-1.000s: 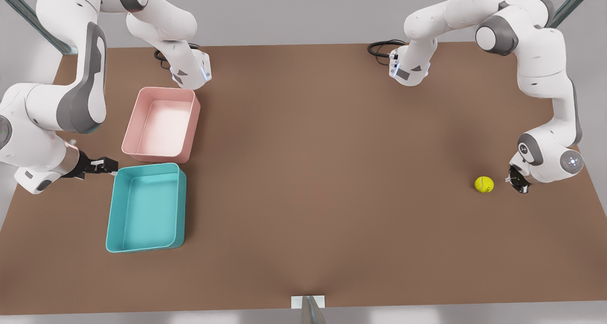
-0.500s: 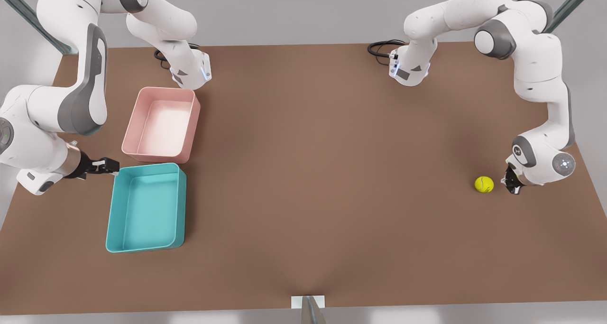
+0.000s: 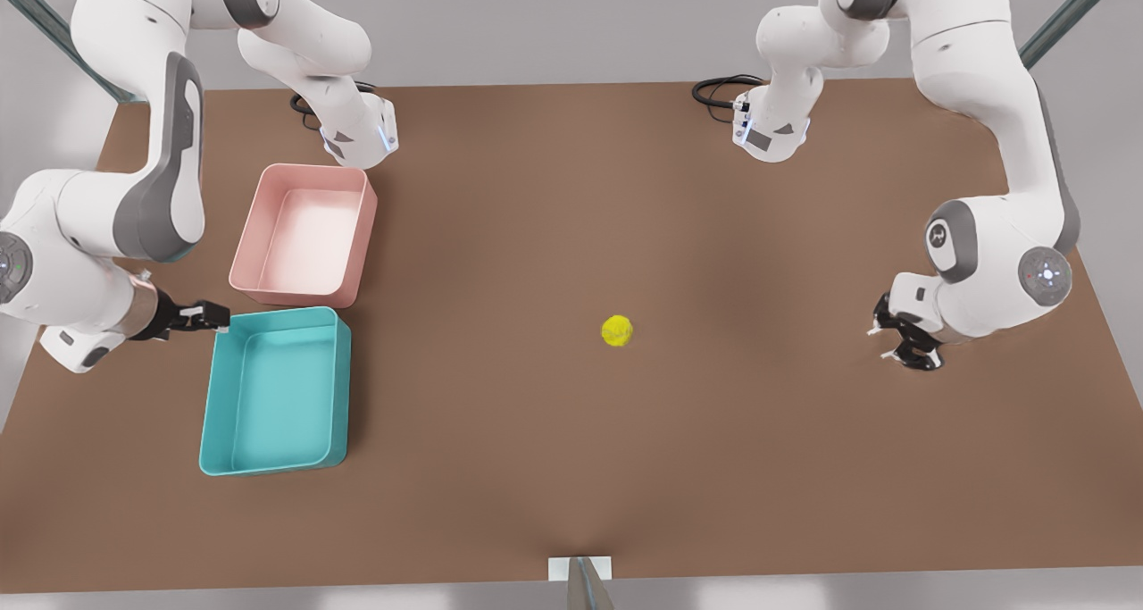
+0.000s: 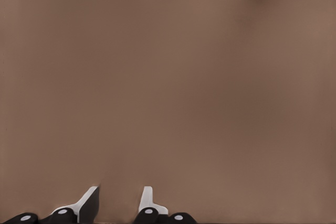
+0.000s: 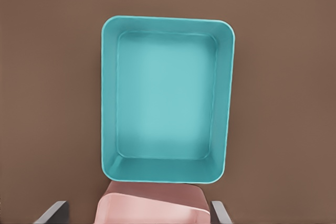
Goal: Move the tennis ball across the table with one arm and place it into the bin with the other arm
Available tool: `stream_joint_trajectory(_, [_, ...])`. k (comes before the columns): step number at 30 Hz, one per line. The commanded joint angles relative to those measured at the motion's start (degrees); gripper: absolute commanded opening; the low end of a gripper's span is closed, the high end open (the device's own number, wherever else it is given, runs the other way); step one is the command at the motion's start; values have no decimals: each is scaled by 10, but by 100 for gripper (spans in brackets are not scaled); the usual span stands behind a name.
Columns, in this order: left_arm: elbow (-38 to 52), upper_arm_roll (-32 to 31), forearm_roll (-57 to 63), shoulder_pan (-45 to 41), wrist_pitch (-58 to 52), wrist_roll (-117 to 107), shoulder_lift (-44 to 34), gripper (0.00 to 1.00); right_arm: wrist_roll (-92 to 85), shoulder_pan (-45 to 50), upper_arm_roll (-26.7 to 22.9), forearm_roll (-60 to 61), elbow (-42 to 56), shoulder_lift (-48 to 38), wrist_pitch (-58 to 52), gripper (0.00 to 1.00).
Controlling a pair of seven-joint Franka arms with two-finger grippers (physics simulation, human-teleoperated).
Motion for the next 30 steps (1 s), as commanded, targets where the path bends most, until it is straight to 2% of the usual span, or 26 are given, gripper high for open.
stream_joint_trajectory(1, [80,14,-2,-17,-255,-697,0,100,11,2,0,14,0,15,16,100])
stream_joint_trajectory(2, [113,15,0,-14,-279,-694,12,100,32,7,2,13,-11,26,45,100])
stream_joint_trajectory(4, [114,16,17,-10,-282,-680,14,100,113,43,3,12,-48,33,102,100])
stream_joint_trajectory(6, [153,14,23,-5,-326,-675,22,100,196,91,3,13,-49,65,143,100])
stream_joint_trajectory(8, [153,14,24,-4,-328,-596,28,100,267,129,4,13,-49,85,171,100])
stream_joint_trajectory(15, [154,-1,18,-20,-300,-655,27,100,516,232,7,33,-50,152,273,100])
stream_joint_trajectory(16, [154,-1,19,-20,-300,-655,28,100,524,240,7,70,-56,158,277,100])
stream_joint_trajectory(19, [154,-1,19,-20,-300,-655,28,100,524,261,5,69,-135,133,329,100])
stream_joint_trajectory(21, [154,-2,19,-20,-300,-655,28,100,524,273,7,68,-233,70,381,100])
stream_joint_trajectory(23, [153,-1,19,-20,-300,-655,28,100,524,285,7,68,-293,8,375,100])
stream_joint_trajectory(30, [151,-6,18,-21,-300,-655,30,100,551,308,5,67,-368,2,432,100])
